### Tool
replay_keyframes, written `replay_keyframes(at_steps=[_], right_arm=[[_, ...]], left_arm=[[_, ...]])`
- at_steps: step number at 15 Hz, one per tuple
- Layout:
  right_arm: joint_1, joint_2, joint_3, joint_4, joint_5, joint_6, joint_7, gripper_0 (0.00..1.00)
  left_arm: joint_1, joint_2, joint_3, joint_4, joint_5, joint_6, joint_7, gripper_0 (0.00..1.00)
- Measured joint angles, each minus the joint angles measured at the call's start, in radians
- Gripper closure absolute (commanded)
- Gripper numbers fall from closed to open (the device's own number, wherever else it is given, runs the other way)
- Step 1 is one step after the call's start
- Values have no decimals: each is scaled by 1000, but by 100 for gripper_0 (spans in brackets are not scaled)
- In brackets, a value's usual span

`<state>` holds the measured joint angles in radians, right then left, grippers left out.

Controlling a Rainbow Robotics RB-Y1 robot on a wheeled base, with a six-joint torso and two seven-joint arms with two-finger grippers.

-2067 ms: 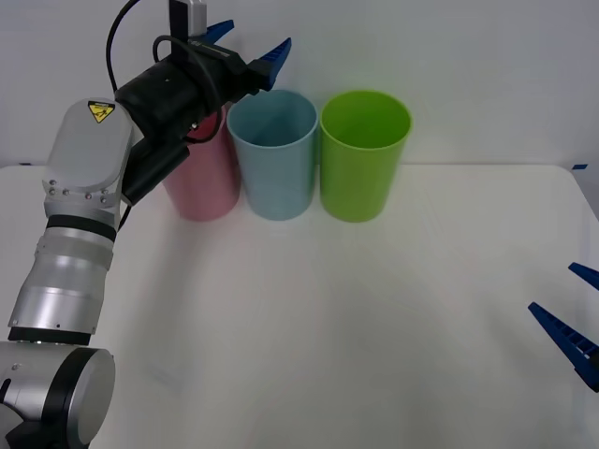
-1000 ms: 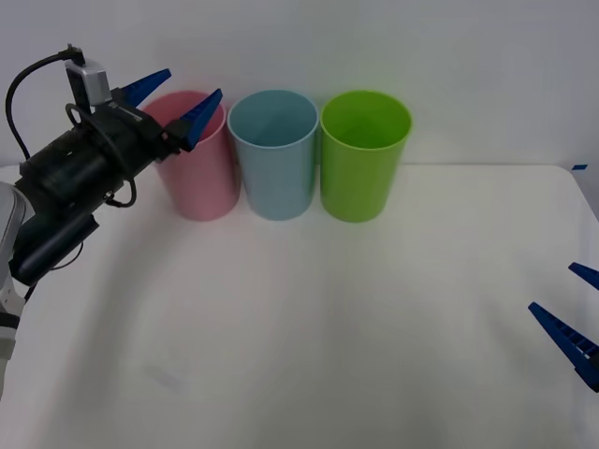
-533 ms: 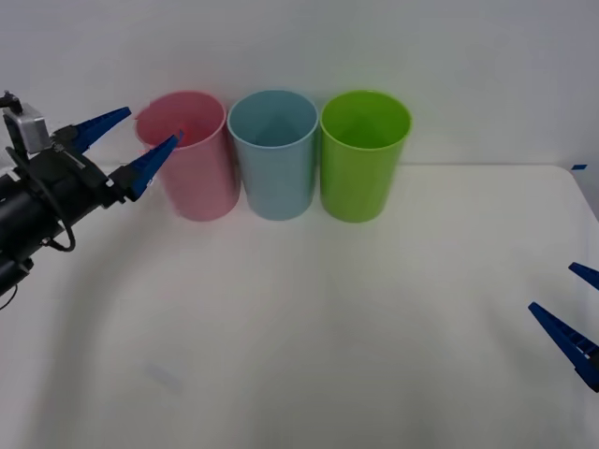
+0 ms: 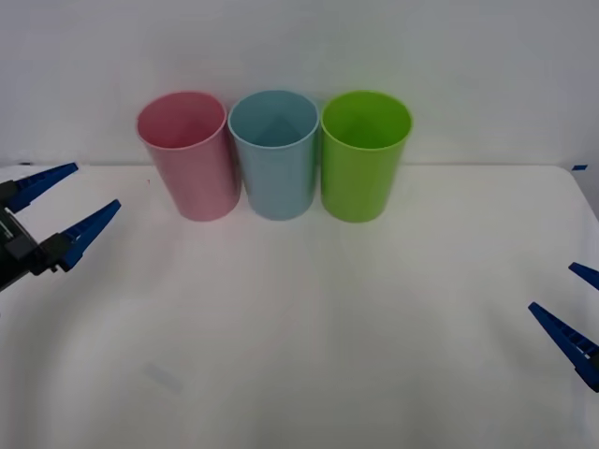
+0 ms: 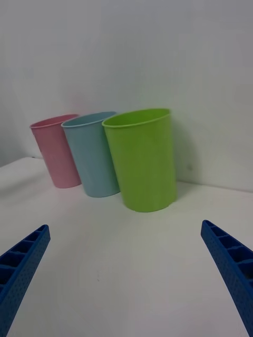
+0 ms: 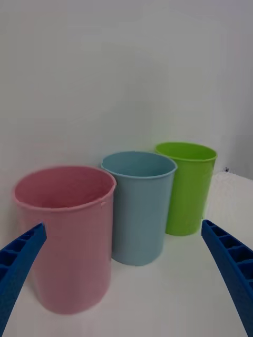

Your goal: Grasp the object on the table and drop it into the matching bin: aluminum can to the light blue bin, PET bottle to the pink bin.

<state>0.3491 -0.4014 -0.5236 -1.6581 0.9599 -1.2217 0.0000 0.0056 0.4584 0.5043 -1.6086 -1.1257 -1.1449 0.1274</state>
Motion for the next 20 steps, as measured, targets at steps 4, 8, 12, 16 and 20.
replay_keyframes(at_steps=[4,8,12,16,20], right_arm=[[0,0,0,0,0,0,0,0],[0,0,0,0,0,0,0,0],[0,0,0,0,0,0,0,0],[0,0,0,0,0,0,0,0],[0,0,0,0,0,0,0,0]], left_arm=[[105,5,75,-4,34,-89,-68,0],[220,39,161,-3,55,-237,-97,0],[310,53,246,-2,57,-337,-130,0],[382,60,252,-1,98,-353,-152,0],[412,59,228,2,124,-353,-150,0]])
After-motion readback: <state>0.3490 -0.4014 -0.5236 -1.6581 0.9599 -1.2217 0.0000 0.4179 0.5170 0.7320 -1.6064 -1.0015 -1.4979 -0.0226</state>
